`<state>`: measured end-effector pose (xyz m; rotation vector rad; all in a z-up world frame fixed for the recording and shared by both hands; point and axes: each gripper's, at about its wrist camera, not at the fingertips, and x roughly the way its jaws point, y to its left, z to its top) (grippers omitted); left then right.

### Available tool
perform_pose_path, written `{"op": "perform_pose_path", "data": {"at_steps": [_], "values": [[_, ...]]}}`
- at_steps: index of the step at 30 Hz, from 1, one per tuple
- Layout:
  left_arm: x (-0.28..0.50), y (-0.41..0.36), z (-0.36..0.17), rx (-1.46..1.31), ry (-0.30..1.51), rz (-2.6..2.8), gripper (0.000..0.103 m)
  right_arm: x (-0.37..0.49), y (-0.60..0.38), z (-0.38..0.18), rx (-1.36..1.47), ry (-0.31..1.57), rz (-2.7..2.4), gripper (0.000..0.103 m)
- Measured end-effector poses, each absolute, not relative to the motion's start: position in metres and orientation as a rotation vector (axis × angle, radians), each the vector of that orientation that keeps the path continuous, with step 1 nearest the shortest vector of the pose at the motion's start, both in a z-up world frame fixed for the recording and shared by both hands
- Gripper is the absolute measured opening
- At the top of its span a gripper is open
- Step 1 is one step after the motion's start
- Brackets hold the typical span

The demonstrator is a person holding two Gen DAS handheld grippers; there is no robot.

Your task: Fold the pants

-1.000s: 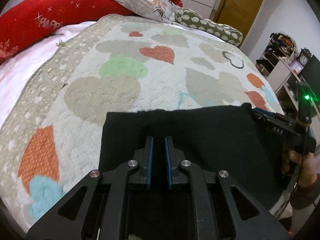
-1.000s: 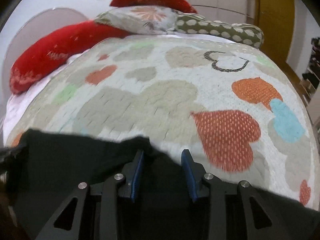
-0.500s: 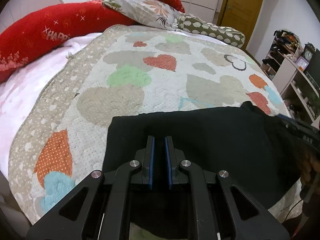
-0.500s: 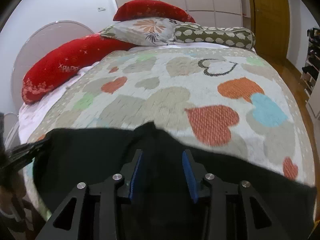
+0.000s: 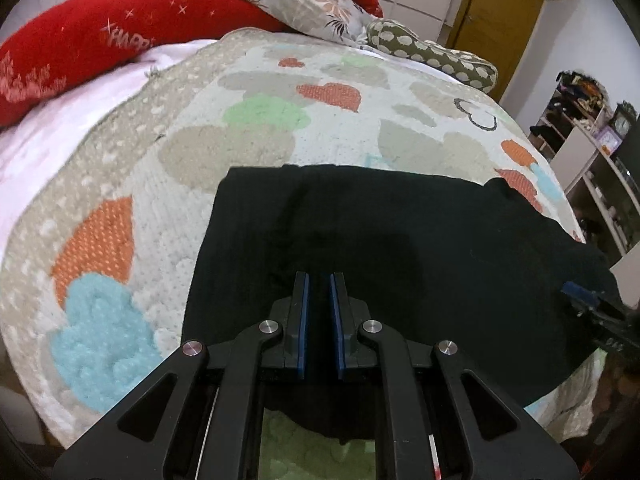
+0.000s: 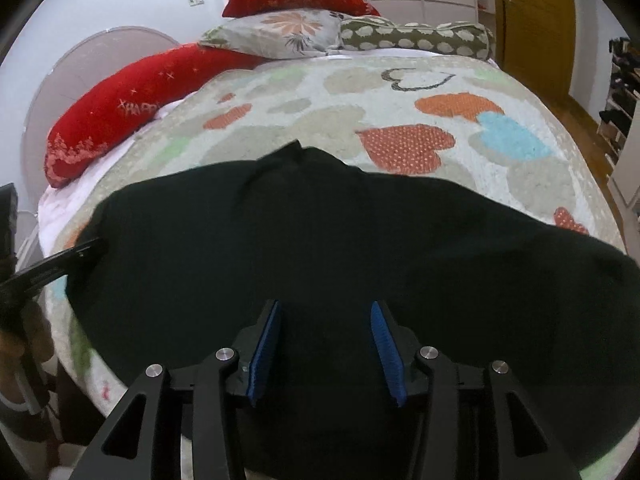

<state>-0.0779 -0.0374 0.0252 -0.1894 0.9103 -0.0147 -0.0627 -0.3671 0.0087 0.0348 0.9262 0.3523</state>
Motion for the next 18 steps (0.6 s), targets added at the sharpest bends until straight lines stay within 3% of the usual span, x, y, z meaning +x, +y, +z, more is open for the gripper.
{"op": "perform_pose_path", "data": {"at_steps": [12, 13, 15, 16, 18], "values": [[-0.079, -0.066, 0.057, -0.127, 0.878, -0.049, 0.011, -0.078, -0.405, 0.043, 0.086, 0.870, 0.289, 0.047], [-0.079, -0.072, 0.061, -0.123, 0.875, -0.068, 0.014, -0.082, -0.413, 0.045, 0.089, 0.866, 0.271, 0.048], [-0.077, -0.082, 0.066, -0.120, 0.860, -0.102, 0.053, -0.088, -0.425, 0.046, 0.091, 0.863, 0.241, 0.048], [-0.077, -0.087, 0.068, -0.121, 0.847, -0.121, 0.058, -0.090, -0.431, 0.046, 0.092, 0.865, 0.227, 0.048], [-0.076, -0.100, 0.073, -0.111, 0.825, -0.153, 0.059, -0.097, -0.445, 0.043, 0.092, 0.871, 0.192, 0.048]]}}
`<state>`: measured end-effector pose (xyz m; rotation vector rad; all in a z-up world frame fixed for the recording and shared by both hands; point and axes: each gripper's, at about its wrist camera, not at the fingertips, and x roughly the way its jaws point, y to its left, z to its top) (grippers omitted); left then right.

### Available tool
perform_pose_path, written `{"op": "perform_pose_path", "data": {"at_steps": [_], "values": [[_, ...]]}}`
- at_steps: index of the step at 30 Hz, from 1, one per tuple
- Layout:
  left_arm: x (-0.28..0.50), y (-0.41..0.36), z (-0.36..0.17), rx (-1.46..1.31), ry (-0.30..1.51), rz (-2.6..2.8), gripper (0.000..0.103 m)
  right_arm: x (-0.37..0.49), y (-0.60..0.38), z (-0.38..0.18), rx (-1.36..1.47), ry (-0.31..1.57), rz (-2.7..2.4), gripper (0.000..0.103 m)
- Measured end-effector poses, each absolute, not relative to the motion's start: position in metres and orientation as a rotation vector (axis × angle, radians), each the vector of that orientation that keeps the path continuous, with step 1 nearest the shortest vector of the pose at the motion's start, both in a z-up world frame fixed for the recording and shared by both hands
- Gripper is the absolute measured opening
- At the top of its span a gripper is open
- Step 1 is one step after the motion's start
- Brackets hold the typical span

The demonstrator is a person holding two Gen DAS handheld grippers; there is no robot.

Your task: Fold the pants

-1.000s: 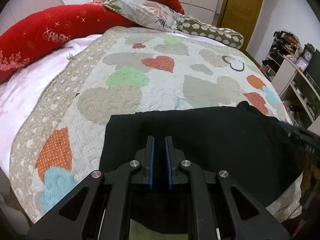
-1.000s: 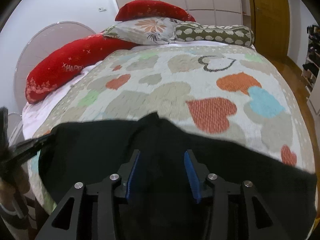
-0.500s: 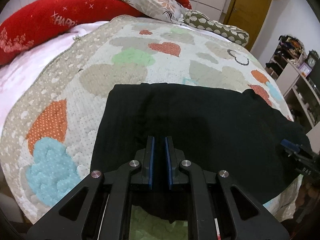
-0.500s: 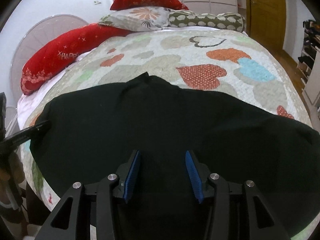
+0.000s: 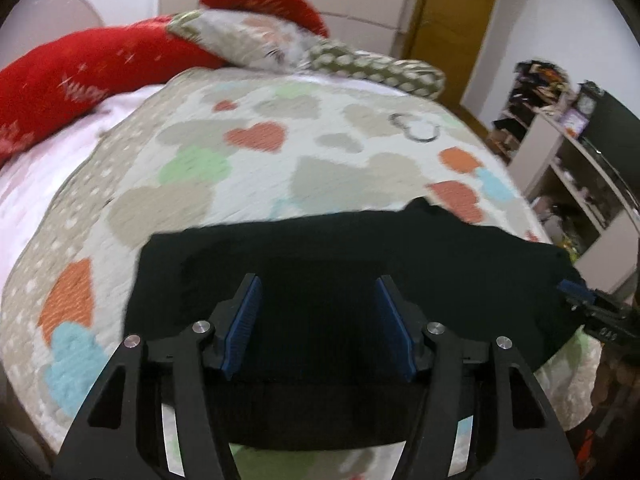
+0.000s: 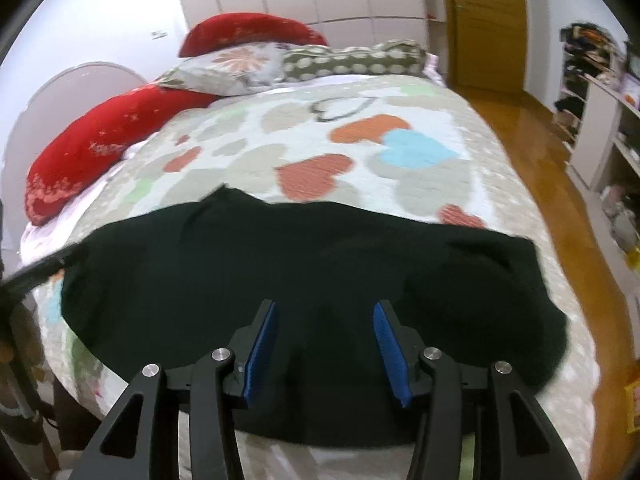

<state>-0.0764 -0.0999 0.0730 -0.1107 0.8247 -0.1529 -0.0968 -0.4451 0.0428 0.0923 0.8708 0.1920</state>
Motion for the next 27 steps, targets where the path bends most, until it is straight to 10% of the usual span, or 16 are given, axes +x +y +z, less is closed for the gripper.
{"op": "perform_pose_path", "data": {"at_steps": [27], "values": [[0.022, -0.387, 0.059, 0.135, 1.017, -0.956, 0.060, -0.147, -0.555, 0.018, 0.377, 0.844, 0.101, 0.054]]}}
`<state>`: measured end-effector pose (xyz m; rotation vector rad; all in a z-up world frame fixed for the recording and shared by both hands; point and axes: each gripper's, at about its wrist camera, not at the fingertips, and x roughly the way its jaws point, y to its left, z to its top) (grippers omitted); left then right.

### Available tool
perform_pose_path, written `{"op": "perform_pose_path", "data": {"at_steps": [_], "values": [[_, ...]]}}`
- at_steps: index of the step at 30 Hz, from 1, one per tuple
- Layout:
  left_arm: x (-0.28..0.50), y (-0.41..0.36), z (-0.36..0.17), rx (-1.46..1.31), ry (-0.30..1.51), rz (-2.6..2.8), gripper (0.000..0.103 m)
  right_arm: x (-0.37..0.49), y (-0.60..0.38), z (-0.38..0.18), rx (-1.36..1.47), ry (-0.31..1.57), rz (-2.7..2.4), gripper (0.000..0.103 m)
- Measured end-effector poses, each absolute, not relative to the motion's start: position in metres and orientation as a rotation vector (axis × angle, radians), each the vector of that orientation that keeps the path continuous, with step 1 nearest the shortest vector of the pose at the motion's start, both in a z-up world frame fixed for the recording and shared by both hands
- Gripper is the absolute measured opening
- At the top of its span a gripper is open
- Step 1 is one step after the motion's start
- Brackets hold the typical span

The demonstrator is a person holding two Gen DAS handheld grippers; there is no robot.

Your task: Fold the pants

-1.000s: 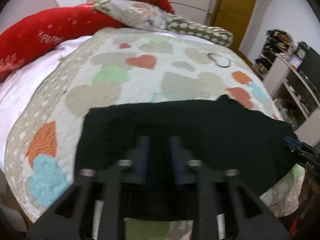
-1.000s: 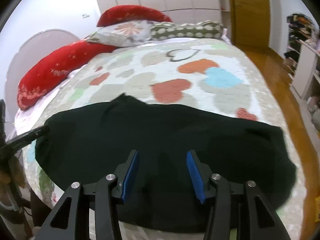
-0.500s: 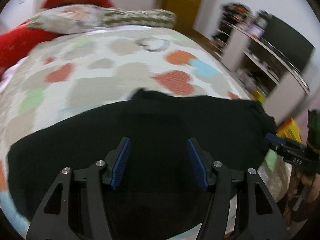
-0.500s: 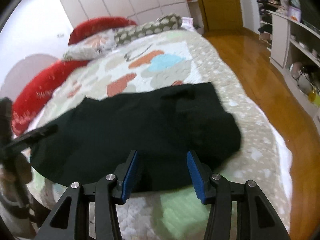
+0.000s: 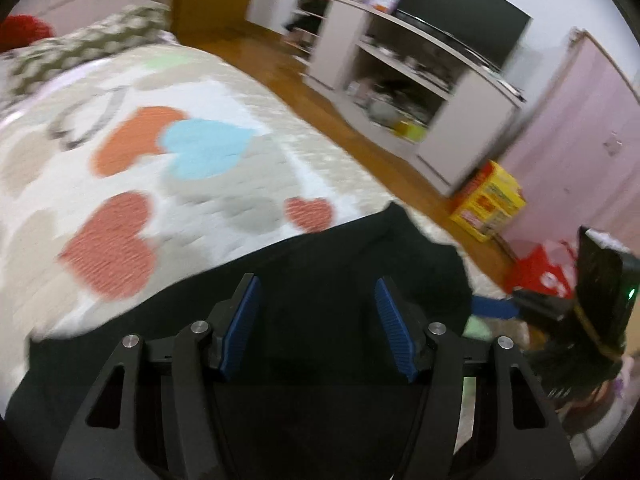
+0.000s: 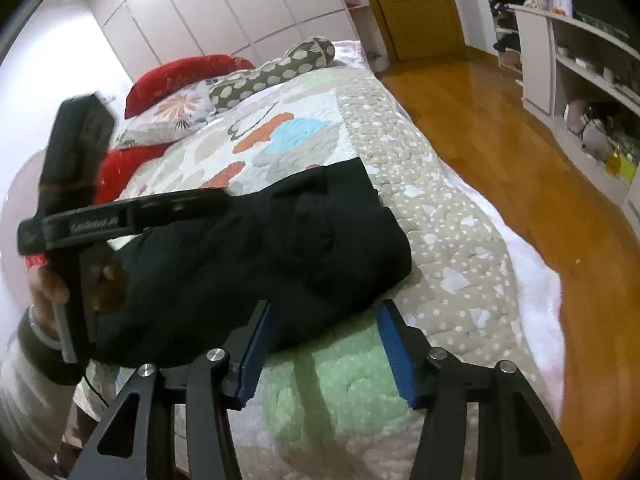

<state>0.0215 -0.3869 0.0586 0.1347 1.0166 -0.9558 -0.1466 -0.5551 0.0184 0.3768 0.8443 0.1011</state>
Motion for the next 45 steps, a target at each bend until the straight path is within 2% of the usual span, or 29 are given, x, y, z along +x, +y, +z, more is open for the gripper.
{"op": "perform_pose_path", "data": {"at_steps": [4, 10, 33, 34, 35, 36, 37, 40, 42, 45], "values": [[0.030, -0.422, 0.053, 0.186, 1.031, -1.005, 0.060, -0.144, -0.557, 0.015, 0.410, 0.824, 0.115, 0.061], [0.040, -0.455, 0.040, 0.263, 1.043, -1.023, 0.060, -0.138, -0.561, 0.010, 0.448, 0.806, 0.133, 0.064], [0.038, -0.481, 0.028, 0.312, 1.041, -1.069, 0.060, -0.131, -0.566, 0.004, 0.482, 0.777, 0.159, 0.066], [0.036, -0.482, 0.027, 0.318, 1.038, -1.076, 0.060, -0.130, -0.567, 0.003, 0.484, 0.774, 0.161, 0.060], [0.035, -0.484, 0.026, 0.322, 1.032, -1.083, 0.054, -0.130, -0.567, 0.003, 0.479, 0.772, 0.149, 0.051], [0.032, -0.487, 0.025, 0.333, 1.028, -1.099, 0.042, -0.128, -0.569, 0.002, 0.471, 0.772, 0.118, 0.034], [0.030, -0.489, 0.024, 0.339, 1.027, -1.106, 0.039, -0.125, -0.572, -0.002, 0.484, 0.771, 0.110, 0.029], [0.029, -0.490, 0.024, 0.335, 1.018, -1.092, 0.035, -0.124, -0.574, -0.001, 0.536, 0.749, 0.132, 0.019], [0.033, -0.487, 0.028, 0.302, 1.027, -1.093, 0.027, -0.127, -0.566, 0.011, 0.499, 0.722, 0.142, 0.018], [0.041, -0.470, 0.049, 0.227, 1.002, -1.090, 0.027, -0.128, -0.556, 0.033, 0.465, 0.677, 0.176, 0.018]]}}
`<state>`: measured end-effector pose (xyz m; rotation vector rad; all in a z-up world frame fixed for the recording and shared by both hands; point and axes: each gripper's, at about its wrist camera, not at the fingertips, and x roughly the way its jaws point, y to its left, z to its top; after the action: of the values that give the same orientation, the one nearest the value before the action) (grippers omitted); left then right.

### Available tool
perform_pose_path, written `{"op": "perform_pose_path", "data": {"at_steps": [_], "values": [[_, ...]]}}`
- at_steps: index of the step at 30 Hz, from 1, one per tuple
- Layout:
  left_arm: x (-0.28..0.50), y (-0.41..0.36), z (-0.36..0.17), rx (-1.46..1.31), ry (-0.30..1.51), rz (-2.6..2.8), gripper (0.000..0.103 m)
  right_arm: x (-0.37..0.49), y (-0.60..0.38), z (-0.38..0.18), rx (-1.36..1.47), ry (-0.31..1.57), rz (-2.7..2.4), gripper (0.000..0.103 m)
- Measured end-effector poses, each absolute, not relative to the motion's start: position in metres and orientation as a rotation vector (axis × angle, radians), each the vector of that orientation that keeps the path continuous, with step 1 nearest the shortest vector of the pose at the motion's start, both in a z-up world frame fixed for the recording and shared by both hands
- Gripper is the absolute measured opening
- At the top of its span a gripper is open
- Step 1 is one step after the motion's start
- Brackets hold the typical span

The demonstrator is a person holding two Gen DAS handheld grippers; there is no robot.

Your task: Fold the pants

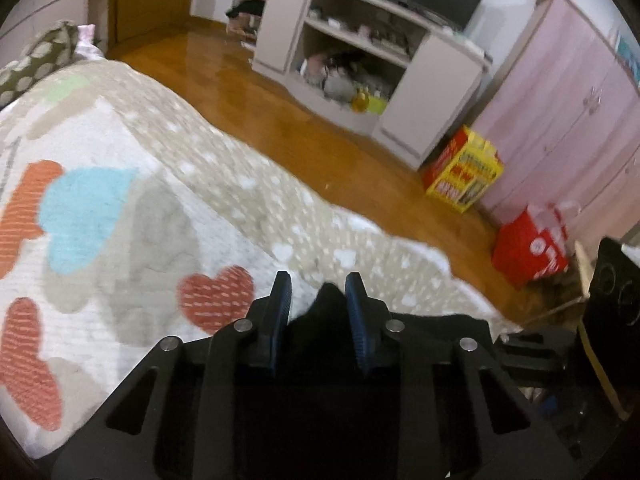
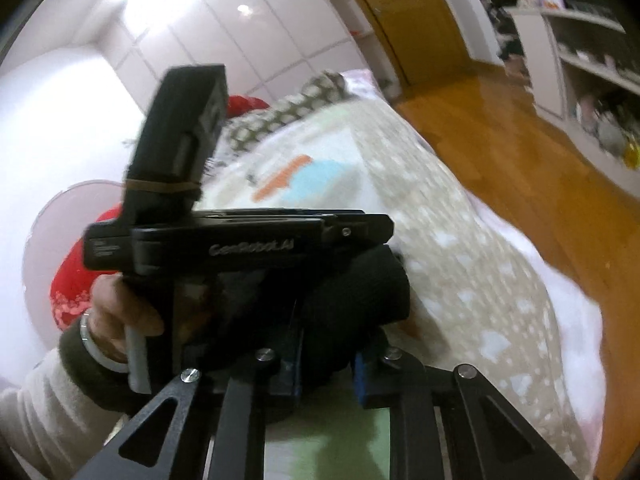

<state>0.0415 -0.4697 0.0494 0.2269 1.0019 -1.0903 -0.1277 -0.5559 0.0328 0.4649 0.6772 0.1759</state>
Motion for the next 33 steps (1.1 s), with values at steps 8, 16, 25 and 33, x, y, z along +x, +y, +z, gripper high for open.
{"op": "perform_pose_path", "data": {"at_steps": [8, 16, 25, 33], "values": [[0.058, -0.356, 0.114, 0.015, 0.890, -0.895, 0.027, -0.115, -0.466, 0.083, 0.269, 0.608, 0.388, 0.018], [0.031, -0.236, 0.099, -0.093, 0.910, -0.662, 0.048, -0.094, -0.356, 0.010, 0.119, 0.906, 0.597, 0.034], [-0.017, -0.201, 0.074, -0.138, 0.952, -0.611, 0.048, -0.121, -0.428, 0.051, 0.247, 0.719, 0.507, 0.060], [-0.047, -0.180, 0.066, -0.128, 0.955, -0.521, 0.048, -0.055, -0.387, 0.033, 0.019, 0.815, 0.342, 0.053]]}}
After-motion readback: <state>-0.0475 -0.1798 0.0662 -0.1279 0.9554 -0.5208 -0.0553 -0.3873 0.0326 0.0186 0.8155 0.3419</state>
